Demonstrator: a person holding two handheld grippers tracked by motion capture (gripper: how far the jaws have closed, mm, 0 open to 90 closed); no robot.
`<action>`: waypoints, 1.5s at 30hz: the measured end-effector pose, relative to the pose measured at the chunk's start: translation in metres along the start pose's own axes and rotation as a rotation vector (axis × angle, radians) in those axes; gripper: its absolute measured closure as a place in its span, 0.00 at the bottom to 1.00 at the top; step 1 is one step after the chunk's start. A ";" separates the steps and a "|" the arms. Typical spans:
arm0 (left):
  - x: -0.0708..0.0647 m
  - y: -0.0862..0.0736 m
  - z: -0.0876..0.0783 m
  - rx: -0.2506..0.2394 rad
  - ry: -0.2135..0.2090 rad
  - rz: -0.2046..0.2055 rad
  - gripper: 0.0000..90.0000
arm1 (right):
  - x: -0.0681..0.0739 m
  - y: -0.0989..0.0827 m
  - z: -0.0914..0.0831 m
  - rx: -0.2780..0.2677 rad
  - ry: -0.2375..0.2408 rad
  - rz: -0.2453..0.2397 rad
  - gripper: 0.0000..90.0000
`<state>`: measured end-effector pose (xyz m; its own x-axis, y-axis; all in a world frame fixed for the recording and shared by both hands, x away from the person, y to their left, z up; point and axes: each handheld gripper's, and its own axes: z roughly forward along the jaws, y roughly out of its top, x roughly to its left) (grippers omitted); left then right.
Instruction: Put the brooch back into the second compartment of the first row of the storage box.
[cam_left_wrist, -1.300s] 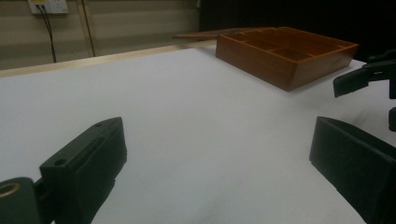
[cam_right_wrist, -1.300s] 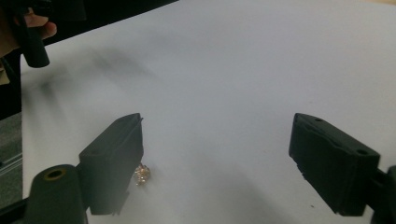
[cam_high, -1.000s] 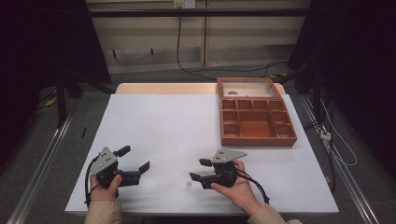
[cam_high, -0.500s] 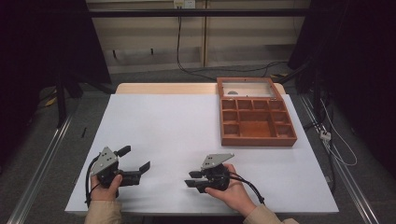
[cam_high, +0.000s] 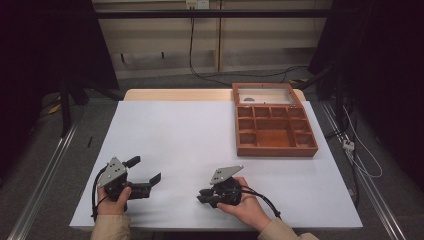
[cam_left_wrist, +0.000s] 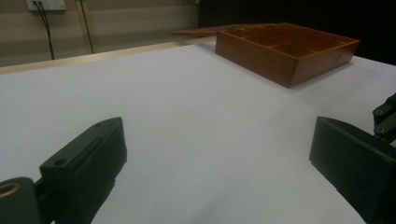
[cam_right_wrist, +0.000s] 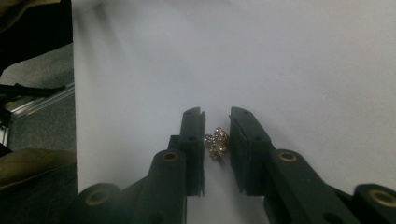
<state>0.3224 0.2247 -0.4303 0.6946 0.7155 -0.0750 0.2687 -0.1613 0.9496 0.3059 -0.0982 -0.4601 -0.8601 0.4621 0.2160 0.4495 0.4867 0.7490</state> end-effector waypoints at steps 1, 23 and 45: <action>0.000 0.000 0.000 0.000 0.000 0.000 0.04 | 0.000 0.000 0.000 0.000 -0.004 -0.010 0.86; 0.000 0.000 0.000 0.000 -0.002 0.001 0.04 | -0.009 0.000 -0.009 -0.026 0.007 0.033 0.90; -0.002 0.001 0.002 0.004 -0.004 0.009 0.04 | -0.038 -0.006 -0.050 -0.062 -0.032 0.098 0.90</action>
<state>0.3226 0.2224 -0.4297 0.6996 0.7113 -0.0681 0.2650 -0.1698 0.9492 0.3238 -0.1554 -0.4415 -0.8040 0.5293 0.2709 0.5148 0.3916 0.7626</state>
